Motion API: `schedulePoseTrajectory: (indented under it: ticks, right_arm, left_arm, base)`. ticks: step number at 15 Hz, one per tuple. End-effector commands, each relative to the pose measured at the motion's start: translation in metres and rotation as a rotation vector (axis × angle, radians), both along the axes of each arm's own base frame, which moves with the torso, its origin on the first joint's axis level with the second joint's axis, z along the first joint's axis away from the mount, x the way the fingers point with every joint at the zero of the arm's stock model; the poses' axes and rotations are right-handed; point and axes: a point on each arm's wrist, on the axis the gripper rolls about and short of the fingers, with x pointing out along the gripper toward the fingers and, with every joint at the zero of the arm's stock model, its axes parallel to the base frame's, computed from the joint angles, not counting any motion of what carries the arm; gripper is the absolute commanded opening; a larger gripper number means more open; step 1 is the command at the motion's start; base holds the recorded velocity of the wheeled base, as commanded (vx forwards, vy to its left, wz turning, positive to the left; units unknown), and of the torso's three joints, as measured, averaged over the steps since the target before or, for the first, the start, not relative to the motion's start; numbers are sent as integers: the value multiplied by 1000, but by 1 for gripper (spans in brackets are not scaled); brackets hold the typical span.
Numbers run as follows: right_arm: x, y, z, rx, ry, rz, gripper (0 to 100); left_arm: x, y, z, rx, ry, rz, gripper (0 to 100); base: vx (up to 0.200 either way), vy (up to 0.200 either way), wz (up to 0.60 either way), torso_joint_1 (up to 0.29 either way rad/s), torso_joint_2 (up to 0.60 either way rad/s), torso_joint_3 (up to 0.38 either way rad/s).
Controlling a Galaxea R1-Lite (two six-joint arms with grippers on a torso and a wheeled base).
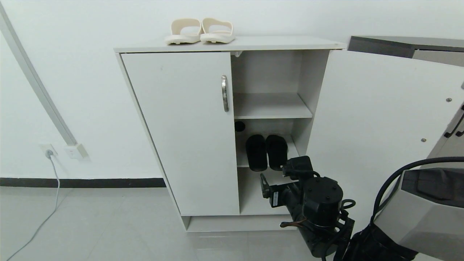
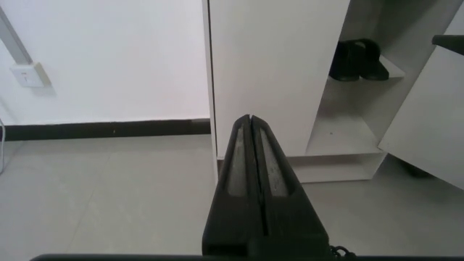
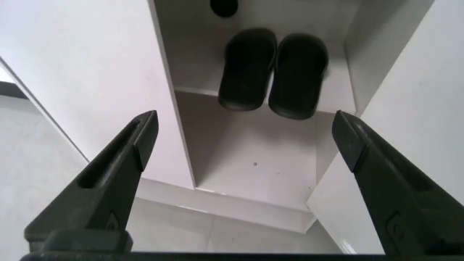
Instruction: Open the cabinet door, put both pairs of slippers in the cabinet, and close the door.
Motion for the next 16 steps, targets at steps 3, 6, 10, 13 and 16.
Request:
schedulePoseTrajectory:
  ticks: [3, 6, 10, 13, 16]
  right_arm:
    - [0, 0, -1, -3, 3, 0, 100]
    - [0, 0, -2, -4, 4, 0, 100]
    - [-1, -1, -3, -9, 8, 0, 100]
    - [-2, -2, -4, -11, 10, 0, 100]
    - [-2, -2, -4, -13, 11, 0, 100]
  left_arm:
    - [0, 0, 0, -2, 1, 0, 0]
    - [0, 0, 0, -2, 1, 0, 0]
    - [0, 0, 0, -2, 2, 0, 0]
    - [0, 0, 0, -2, 1, -1, 0]
    - [0, 0, 0, -2, 1, 0, 0]
  base:
    - [0, 0, 0, 0, 0, 0]
    - [0, 67, 0, 8, 15, 49]
    - [0, 200, 0, -1, 5, 21]
    - [0, 200, 0, 12, 6, 2]
    - [0, 200, 0, 2, 4, 4]
